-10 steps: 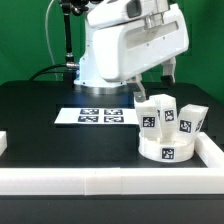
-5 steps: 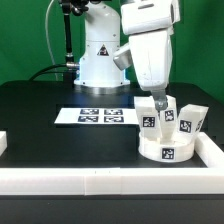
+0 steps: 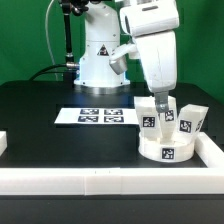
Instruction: Assemble stool
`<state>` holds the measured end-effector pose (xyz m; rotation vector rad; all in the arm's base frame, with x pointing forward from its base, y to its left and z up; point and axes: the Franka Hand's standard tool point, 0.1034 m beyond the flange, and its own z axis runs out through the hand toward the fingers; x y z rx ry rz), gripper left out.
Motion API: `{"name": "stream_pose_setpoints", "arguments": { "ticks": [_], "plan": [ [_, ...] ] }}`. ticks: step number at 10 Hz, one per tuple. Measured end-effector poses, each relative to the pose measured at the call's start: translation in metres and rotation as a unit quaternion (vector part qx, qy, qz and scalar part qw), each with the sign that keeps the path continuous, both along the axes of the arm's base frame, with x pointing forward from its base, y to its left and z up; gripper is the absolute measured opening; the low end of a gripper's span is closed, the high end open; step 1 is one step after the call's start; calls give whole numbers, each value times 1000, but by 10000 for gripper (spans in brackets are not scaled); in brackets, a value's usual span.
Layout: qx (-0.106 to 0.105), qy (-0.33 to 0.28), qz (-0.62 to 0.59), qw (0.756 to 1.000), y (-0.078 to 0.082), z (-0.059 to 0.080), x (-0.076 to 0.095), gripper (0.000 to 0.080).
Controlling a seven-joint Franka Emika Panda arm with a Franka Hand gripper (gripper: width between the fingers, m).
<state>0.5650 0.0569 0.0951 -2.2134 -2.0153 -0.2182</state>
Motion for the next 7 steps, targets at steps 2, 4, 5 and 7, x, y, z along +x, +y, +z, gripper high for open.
{"name": "stream_pose_setpoints", "arguments": {
  "ticks": [2, 4, 5, 7],
  "plan": [
    [-1, 7, -27, 1000, -4, -3, -1, 649],
    [-1, 14, -41, 999, -4, -6, -5, 649],
    [-1, 17, -49, 999, -3, -7, -6, 649],
    [0, 17, -48, 999, -1, -7, -6, 640]
  ]
}}
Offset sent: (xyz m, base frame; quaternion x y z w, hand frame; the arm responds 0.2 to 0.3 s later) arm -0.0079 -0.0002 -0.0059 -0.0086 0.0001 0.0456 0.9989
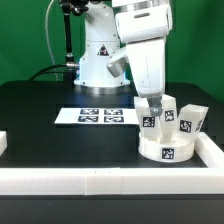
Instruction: Assemble stool
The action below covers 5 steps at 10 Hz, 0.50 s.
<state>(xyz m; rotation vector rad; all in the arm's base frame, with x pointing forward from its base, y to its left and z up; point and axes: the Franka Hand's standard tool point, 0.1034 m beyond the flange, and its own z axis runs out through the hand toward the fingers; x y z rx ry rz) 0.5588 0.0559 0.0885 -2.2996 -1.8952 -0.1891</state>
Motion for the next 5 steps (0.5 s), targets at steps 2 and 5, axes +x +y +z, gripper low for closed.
{"name": "stream_pose_setpoints", "arguments": {
  "ticks": [2, 5],
  "plan": [
    [0, -1, 0, 1000, -1, 1, 0, 338],
    [0, 1, -12, 1000, -1, 1, 1, 340]
  ]
}}
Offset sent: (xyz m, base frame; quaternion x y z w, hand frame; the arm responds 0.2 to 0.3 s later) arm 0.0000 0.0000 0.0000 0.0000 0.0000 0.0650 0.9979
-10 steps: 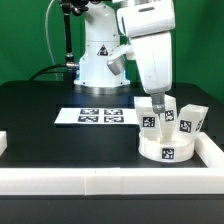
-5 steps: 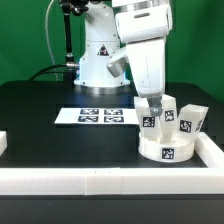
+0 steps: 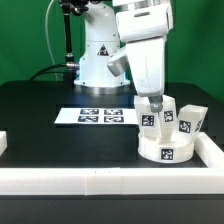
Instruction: Assemble stool
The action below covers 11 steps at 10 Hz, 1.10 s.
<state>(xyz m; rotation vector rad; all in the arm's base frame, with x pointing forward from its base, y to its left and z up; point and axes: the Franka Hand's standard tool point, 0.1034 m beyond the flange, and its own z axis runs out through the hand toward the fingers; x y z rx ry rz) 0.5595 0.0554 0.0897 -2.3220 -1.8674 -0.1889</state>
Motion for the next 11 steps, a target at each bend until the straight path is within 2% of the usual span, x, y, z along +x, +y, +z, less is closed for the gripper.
{"name": "stream_pose_setpoints", "arguments": {
  "ticks": [4, 7, 11],
  "plan": [
    [2, 26, -130, 991, 0, 0, 0, 340],
    [7, 50, -253, 966, 0, -1, -1, 340],
    [19, 73, -433, 898, 2, 1, -1, 340]
  ]
}}
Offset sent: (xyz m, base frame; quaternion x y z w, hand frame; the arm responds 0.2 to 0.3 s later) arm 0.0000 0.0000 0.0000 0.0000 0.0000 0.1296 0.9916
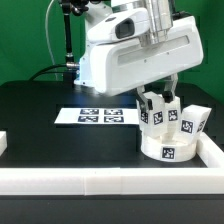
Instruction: Assemble stool
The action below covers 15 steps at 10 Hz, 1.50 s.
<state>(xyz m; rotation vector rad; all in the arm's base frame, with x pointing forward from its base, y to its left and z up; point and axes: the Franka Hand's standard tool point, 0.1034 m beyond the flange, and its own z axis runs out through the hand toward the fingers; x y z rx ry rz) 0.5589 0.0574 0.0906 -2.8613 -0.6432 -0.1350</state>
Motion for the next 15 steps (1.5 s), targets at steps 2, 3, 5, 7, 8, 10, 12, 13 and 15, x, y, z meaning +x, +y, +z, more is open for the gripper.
{"name": "stream_pose_setpoints", "arguments": {
  "ticks": [2, 3, 5, 7, 8, 10, 12, 13, 15],
  "plan": [
    [3, 10, -97, 995, 1, 1, -4, 340],
    [6, 16, -143, 990, 0, 3, -3, 340],
    [15, 28, -238, 971, -4, 4, -2, 340],
    [25, 35, -310, 950, -6, 3, -3, 340],
    [27, 37, -339, 940, -6, 3, -3, 340],
    [37, 49, -388, 920, -8, 3, -3, 340],
    [48, 65, -442, 893, -6, 4, -3, 340],
    [55, 74, -475, 875, -6, 4, -3, 340],
    [70, 93, -552, 825, -3, 4, -4, 340]
  ]
}}
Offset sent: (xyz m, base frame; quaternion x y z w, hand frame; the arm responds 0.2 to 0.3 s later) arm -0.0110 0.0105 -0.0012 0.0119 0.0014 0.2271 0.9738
